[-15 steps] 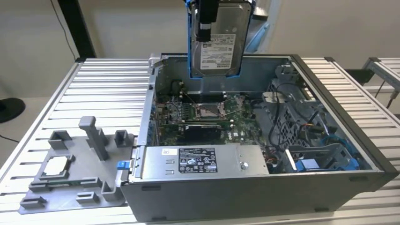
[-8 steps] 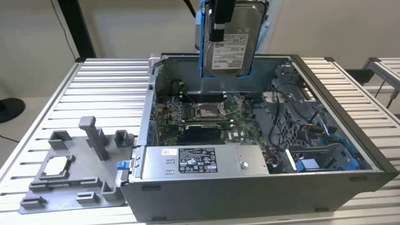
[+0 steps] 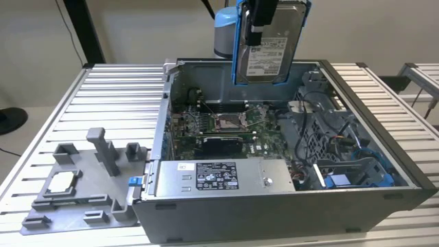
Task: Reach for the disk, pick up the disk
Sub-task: 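Pick up the disk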
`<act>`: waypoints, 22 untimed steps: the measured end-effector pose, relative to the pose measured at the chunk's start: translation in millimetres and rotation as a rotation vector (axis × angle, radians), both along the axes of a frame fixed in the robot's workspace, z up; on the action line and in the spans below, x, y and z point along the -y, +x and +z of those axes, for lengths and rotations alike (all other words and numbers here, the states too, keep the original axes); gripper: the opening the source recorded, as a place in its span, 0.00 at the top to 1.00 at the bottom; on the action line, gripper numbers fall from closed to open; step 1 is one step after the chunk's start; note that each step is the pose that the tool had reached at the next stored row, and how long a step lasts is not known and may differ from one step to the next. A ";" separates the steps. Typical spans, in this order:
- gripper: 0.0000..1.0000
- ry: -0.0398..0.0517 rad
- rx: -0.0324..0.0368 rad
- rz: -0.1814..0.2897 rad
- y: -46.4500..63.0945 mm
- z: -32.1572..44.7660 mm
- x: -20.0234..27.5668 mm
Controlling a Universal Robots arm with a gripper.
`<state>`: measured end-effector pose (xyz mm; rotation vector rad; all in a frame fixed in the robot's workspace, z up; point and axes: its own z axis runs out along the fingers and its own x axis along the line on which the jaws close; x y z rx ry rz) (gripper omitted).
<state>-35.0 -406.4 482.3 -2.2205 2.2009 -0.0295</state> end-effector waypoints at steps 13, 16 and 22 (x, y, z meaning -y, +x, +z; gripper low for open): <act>1.00 0.0000 0.0000 0.000 41.8 0.0 0.0; 1.00 0.0000 0.0000 0.000 50.7 0.0 0.0; 1.00 0.0000 0.0000 0.000 70.6 0.0 0.0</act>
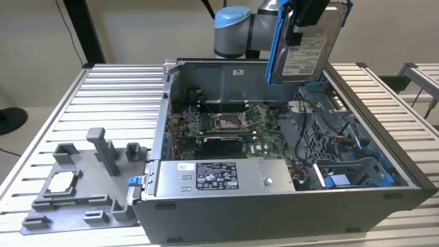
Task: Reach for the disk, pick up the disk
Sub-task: 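Pick up the disk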
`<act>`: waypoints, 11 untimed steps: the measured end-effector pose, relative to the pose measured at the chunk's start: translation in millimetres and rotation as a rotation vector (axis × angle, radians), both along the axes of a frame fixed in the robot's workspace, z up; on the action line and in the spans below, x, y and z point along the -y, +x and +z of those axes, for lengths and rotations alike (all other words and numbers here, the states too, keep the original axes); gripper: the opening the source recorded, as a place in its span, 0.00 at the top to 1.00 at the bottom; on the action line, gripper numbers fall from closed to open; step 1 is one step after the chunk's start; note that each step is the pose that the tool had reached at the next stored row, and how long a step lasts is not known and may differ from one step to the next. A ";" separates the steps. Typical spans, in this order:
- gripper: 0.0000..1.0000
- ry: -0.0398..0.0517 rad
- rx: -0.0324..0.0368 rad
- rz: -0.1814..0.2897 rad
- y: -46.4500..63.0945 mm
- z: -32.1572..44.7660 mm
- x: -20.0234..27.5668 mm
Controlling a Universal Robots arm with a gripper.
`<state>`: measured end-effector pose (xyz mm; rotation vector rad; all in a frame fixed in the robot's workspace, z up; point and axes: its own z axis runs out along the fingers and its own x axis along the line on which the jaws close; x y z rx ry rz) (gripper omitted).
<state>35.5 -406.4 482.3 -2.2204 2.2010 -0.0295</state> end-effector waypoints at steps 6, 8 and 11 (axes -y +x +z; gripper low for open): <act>1.00 0.0000 0.0000 0.000 15.0 0.0 0.0; 1.00 0.0000 0.0000 0.000 19.6 0.0 0.0; 1.00 -0.0001 0.0000 0.000 27.0 0.0 0.0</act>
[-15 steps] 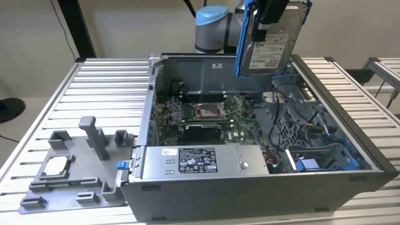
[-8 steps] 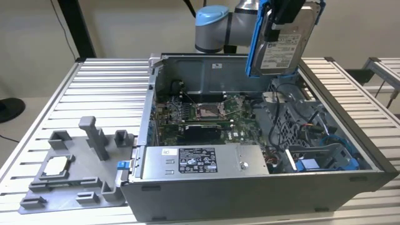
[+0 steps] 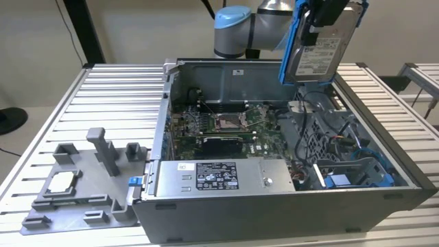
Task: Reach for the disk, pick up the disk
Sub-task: 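Pick up the disk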
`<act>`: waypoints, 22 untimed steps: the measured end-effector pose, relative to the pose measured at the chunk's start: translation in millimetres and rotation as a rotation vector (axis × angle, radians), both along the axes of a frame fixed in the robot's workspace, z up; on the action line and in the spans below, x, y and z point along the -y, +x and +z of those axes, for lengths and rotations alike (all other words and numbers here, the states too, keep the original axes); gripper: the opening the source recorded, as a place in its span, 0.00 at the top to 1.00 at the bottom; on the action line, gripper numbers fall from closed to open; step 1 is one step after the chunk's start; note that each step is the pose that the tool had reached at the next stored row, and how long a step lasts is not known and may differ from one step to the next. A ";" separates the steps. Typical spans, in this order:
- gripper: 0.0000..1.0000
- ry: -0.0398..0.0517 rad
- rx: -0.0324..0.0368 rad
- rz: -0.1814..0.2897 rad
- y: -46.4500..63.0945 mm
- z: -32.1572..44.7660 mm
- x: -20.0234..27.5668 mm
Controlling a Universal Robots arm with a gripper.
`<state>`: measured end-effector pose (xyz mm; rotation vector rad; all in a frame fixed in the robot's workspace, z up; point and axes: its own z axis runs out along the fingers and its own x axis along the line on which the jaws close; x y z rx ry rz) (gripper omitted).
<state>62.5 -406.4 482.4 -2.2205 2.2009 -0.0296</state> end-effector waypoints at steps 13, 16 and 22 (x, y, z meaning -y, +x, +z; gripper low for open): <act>1.00 -0.0001 0.0000 0.000 23.0 0.0 0.0; 1.00 0.0000 0.0000 0.000 23.1 0.0 0.0; 1.00 -0.0001 0.0000 0.000 23.2 0.0 1.9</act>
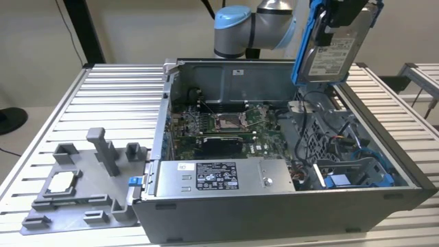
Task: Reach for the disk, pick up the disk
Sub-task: 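Pick up the disk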
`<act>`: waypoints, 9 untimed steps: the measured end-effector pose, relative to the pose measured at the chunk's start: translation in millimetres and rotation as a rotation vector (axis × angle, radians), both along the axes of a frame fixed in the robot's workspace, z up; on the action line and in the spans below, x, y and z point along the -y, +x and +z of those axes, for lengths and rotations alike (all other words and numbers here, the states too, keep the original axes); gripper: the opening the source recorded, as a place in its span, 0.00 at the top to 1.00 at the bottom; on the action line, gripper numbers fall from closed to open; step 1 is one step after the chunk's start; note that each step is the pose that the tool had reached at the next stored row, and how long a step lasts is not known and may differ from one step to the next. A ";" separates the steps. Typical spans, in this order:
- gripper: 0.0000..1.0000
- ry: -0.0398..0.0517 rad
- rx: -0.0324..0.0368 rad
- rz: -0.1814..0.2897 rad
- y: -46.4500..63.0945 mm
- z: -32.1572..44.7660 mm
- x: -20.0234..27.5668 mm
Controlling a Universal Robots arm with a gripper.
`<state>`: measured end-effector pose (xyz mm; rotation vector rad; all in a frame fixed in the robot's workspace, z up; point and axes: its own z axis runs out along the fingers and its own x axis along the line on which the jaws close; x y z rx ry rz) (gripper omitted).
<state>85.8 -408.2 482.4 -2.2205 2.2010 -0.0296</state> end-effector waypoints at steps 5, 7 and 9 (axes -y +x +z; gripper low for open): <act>1.00 0.0001 0.0000 0.000 0.0 -0.1 5.4; 1.00 0.0001 0.0000 0.000 0.0 0.0 7.8; 1.00 0.0002 0.0000 0.000 0.0 -0.1 10.2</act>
